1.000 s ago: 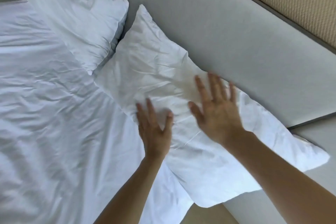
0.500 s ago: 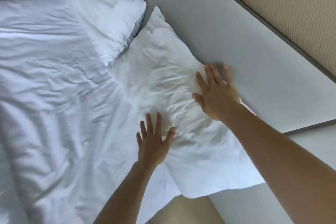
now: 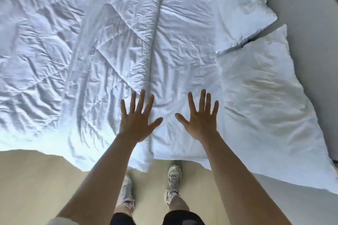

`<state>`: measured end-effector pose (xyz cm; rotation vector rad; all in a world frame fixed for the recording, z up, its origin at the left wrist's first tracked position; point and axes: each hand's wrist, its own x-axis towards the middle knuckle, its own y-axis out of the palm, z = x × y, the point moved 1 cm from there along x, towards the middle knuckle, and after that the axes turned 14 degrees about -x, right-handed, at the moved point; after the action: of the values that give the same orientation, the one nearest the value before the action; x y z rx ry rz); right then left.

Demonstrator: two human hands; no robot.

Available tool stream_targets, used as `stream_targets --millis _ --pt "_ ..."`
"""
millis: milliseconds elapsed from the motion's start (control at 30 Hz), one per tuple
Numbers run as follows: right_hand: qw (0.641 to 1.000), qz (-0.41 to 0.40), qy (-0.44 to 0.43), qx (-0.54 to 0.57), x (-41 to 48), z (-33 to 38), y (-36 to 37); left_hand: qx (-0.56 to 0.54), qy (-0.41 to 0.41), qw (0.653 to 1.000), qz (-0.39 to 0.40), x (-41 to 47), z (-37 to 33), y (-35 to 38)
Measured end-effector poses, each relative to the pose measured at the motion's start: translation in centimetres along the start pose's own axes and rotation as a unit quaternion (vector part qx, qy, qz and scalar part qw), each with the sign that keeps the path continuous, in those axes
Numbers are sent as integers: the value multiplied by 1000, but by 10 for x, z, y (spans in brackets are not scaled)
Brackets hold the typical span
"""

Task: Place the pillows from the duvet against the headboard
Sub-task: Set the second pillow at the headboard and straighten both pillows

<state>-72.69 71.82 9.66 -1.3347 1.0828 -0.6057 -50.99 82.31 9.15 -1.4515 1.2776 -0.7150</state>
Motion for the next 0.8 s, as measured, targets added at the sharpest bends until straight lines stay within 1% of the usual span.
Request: stream_targets --millis 100,167,300,433,500,733,800 --pt "997 -35 -62 12 -6 72 -28 -23 -73 997 -25 -53 51 -31" --pt "993 -63 -98 26 -10 119 -43 -29 -117 992 -26 -85 83 -44" --pt "982 -86 -167 6 -28 222 -63 -39 -193 978 -72 -152 155 -60" --pt "968 -71 -240 -16 -61 334 -75 -50 -251 960 -114 -222 238 -74" --pt "962 -74 -263 -29 -77 387 -80 -61 -275 951 -125 -253 278 -82" --pt "946 -64 -317 -31 -135 562 -104 -80 -346 922 -154 -358 408 -127" --pt "939 -67 -336 -37 -148 603 -112 -85 -368 912 -161 -381 441 -142"
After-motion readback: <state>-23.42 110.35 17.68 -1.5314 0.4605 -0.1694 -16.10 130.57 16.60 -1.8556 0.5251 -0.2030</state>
